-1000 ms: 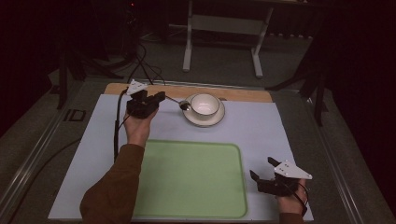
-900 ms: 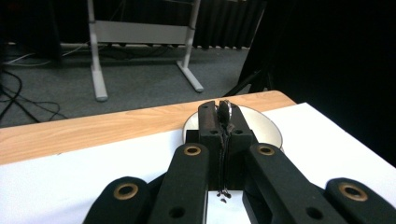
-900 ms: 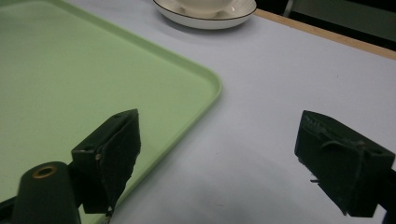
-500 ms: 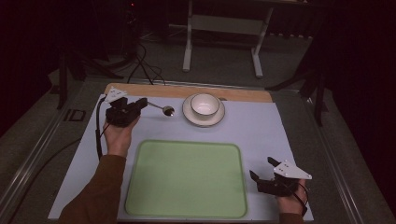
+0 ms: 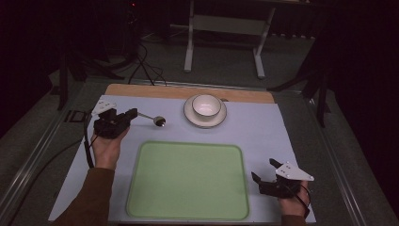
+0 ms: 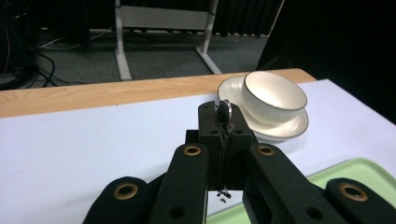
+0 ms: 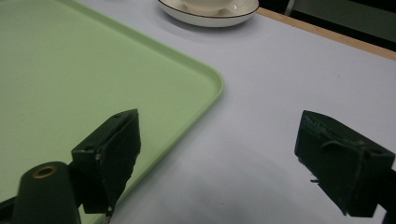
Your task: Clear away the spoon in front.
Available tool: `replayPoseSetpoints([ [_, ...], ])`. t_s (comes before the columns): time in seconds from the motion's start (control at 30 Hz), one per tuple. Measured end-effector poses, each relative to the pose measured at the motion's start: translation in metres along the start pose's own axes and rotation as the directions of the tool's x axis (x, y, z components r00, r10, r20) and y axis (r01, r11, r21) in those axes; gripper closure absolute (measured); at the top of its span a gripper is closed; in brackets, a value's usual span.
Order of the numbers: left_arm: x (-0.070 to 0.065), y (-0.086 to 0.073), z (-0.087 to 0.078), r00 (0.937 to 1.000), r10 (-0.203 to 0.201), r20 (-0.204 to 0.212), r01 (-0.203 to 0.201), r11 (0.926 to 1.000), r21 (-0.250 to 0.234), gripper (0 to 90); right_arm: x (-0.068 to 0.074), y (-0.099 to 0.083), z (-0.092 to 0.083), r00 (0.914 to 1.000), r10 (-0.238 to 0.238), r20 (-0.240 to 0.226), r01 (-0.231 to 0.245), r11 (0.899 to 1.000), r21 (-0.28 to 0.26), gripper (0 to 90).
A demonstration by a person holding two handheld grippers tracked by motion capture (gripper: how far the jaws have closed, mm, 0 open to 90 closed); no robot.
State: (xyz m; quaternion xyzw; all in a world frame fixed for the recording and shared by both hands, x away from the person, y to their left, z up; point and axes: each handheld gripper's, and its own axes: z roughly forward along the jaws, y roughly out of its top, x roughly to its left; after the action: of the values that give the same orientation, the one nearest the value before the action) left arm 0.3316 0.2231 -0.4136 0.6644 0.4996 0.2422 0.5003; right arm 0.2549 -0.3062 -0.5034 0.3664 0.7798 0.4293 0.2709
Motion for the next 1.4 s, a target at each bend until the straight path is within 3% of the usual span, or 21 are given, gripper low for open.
replayPoseSetpoints([
  [0.27, 0.005, -0.016, -0.013, 0.9999, -0.010, 0.002, 0.010, 0.9997, 0.021, 89.0, 0.000, 0.000, 0.000, 1.0000, -0.003, -0.004, 0.003, 1.000, 0.004, 14.1],
  [0.4, 0.009, -0.024, -0.020, 1.0000, 0.003, -0.002, -0.003, 0.9987, 0.050, 88.8, 0.000, 0.000, 0.000, 1.0000, -0.004, -0.005, 0.004, 1.000, 0.005, 14.1],
  [0.53, 0.014, -0.030, -0.023, 0.9998, -0.011, -0.014, 0.012, 0.9965, 0.082, 88.6, 0.000, 0.000, 0.001, 1.0000, -0.006, -0.005, 0.006, 1.000, 0.008, 14.1],
  [0.77, 0.014, -0.030, -0.015, 0.9998, 0.004, -0.019, -0.001, 0.9916, 0.129, 88.3, 0.001, 0.000, 0.001, 0.9999, -0.011, -0.005, 0.011, 1.000, 0.013, 14.1],
  [1.03, 0.009, -0.021, 0.010, 0.9978, 0.052, -0.041, -0.050, 0.9969, 0.061, 87.8, 0.000, 0.000, 0.001, 0.9999, -0.013, -0.003, 0.013, 1.000, 0.015, 14.1],
  [1.27, 0.005, -0.017, 0.032, 0.9982, 0.035, -0.048, -0.034, 0.9993, 0.017, 88.5, 0.000, 0.000, 0.000, 0.9999, -0.011, -0.001, 0.011, 1.000, 0.013, 14.1],
  [1.4, 0.004, -0.015, 0.041, 0.9994, 0.022, -0.026, -0.022, 0.9997, 0.011, 89.0, 0.000, 0.000, 0.000, 0.9999, -0.011, 0.000, 0.011, 1.000, 0.012, 14.1],
])
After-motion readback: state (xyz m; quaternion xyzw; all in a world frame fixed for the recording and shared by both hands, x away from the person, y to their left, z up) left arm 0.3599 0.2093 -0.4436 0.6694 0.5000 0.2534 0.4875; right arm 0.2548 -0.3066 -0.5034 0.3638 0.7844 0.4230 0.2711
